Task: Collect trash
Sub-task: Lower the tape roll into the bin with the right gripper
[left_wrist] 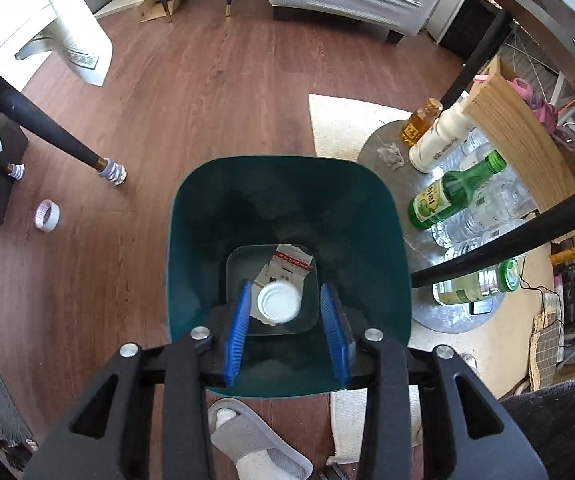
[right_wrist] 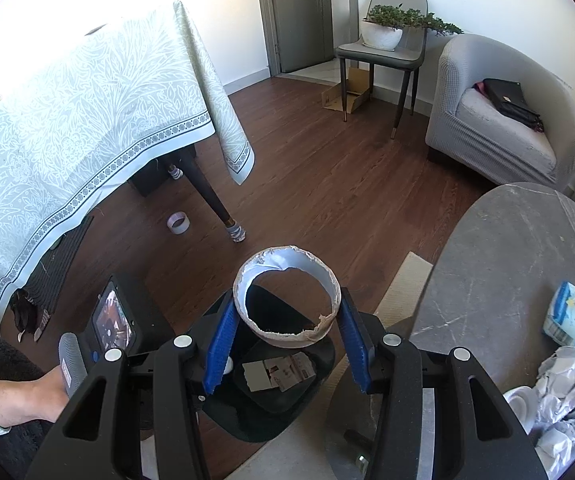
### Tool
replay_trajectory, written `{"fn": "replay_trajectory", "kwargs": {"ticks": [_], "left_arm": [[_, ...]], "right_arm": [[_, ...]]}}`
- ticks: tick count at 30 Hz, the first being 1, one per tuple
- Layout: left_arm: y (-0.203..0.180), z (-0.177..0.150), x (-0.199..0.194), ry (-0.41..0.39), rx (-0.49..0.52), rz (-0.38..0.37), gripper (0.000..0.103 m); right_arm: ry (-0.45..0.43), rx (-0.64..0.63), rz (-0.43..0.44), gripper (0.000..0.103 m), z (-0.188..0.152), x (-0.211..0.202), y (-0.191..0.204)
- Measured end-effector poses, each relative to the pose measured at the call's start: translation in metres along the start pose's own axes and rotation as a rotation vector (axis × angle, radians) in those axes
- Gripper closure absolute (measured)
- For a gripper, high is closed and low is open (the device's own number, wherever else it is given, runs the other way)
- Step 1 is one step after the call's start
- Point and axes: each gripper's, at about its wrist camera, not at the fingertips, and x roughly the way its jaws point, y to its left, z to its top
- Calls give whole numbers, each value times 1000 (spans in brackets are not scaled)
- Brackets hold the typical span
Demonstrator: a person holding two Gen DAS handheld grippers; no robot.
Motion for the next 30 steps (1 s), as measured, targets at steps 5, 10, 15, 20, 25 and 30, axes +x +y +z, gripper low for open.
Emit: {"fn": "replay_trajectory", "kwargs": {"ticks": [5,10,15,20,25,30], "left_arm": [[7,2,-16,-45,-18,-7,65],[7,9,-41,-114,-20,-22,67],[7,12,-68,-191,-24,-40,74],[9,19,-92,-254,-42,-52,78],[9,24,-123,-327,-36,-64,80],[5,28,-150,-390,-42,-85,86]], "right_arm": [[36,-18,10,53,1,19,12],[87,-22,16,53,-1,42,17],[155,-32,14,53,-9,70,20],[209,-27,11,53,-16,95,21],[278,-13,38,53,-27,123,25],[337,-29,42,53,-43,147,33]]}}
